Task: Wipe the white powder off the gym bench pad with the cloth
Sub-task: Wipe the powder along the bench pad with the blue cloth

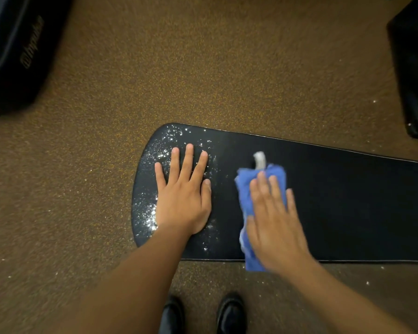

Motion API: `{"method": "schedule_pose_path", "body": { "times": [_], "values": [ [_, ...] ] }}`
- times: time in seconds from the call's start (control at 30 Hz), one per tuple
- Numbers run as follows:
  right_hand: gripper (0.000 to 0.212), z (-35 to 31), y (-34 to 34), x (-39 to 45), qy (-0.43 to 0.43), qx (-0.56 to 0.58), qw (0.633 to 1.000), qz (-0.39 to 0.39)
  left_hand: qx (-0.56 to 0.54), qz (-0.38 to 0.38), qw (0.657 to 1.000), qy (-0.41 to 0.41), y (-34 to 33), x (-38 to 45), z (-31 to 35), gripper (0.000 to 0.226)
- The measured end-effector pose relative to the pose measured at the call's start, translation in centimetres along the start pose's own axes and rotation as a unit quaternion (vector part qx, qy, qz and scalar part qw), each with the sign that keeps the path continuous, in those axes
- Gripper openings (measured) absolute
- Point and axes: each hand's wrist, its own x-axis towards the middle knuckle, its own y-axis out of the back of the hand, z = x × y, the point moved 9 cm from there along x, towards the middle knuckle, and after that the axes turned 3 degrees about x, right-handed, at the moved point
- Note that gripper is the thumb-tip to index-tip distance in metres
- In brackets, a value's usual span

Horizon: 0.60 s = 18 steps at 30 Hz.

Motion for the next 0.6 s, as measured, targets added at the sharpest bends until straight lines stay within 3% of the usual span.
{"method": "schedule_pose_path", "body": {
  "times": [0.13, 0.27, 0.33, 0.4, 0.6],
  "values": [
    [0.073, -0.5, 1.2, 6.9, -0.149, 0.052, 0.987, 0.029, -0.005, 0.010, 1.000, -0.003, 0.0, 0.1, 0.1, 0.058],
    [0.067, -6.0, 0.0, 3.1, 0.005, 0.019, 1.000, 0.014, -0.032, 0.020, 0.999, -0.010, 0.2, 0.0, 0.1, 0.059],
    [0.066, -5.3, -0.4, -0.2, 0.074, 0.002, 0.997, 0.003, -0.037, 0.022, 0.999, -0.005, 0.3, 0.0, 0.0, 0.059],
    [0.065, -3.0, -0.3, -0.9, 0.086, -0.013, 0.996, 0.001, -0.034, 0.021, 0.999, -0.003, 0.4, 0.0, 0.0, 0.059],
    [0.071, -1.4, 0.9, 7.0, -0.116, 0.030, 0.992, 0.024, -0.023, 0.011, 1.000, -0.001, 0.2, 0.0, 0.0, 0.059]
  ]
}}
